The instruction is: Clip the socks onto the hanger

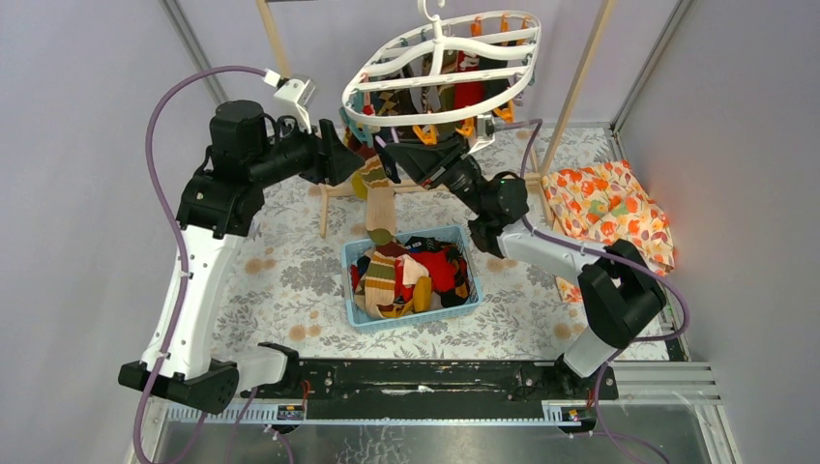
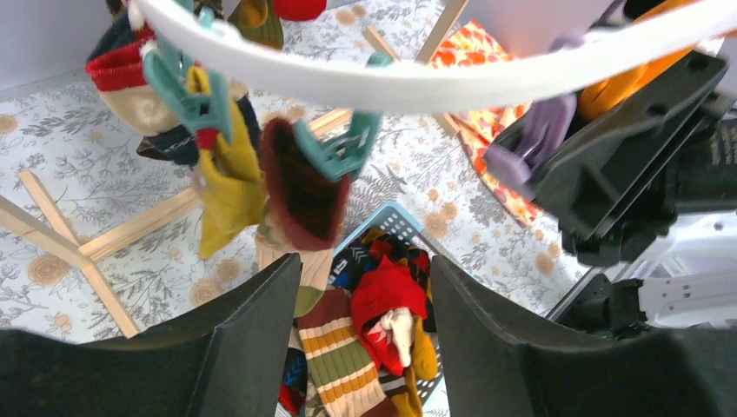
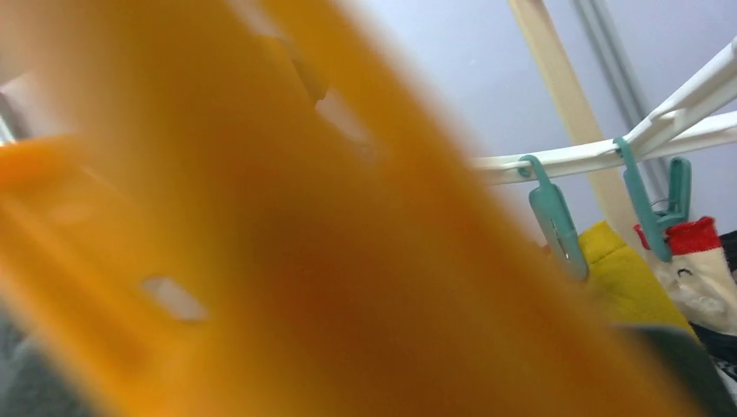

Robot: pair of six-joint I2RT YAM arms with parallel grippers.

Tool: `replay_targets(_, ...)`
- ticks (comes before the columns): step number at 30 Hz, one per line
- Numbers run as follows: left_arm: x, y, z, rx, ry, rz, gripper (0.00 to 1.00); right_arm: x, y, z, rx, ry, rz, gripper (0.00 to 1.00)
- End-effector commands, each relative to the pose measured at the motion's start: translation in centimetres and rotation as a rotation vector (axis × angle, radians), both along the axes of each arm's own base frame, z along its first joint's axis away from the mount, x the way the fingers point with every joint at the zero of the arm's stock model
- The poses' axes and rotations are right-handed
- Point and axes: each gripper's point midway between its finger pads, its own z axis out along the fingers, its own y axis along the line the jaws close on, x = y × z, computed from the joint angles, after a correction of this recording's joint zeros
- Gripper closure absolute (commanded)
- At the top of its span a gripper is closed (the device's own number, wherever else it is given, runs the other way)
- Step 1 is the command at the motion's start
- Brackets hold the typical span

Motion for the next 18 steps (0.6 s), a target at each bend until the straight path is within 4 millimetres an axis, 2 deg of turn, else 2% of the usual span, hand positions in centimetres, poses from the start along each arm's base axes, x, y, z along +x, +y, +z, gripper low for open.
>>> replay_targets(1, -1.4, -0.3, 4.8, -0.093, -0.086, -0.012, 0.33, -0.2, 1.3, 2.5, -0.065, -0.093, -0.259, 0.92)
replay_targets(4, -1.7, -0.6, 6.2, -0.142, -0.08, -0.009, 0.28, 0.7, 1.8, 2.5, -0.09, -0.085, -0.372, 0.92)
replay_targets(8, -0.9, -0.7, 6.9, -0.2, -0.058, 0.027, 0.23, 1.1, 2.4, 2.9, -0.099, -0.105, -0.444, 0.93)
replay_targets(11, -0.1, -0.9, 7.5, -0.245, -0.044, 0.048, 0.22, 1.1, 3.4, 2.6, -0.137, -0.125, -0.469, 0.95)
replay_targets(18, 1.9, -1.6, 7.0, -0.32, 0.026, 0.078, 0.18, 1.2, 4.1, 2.4, -0.176, -0.15, -0.518, 0.95)
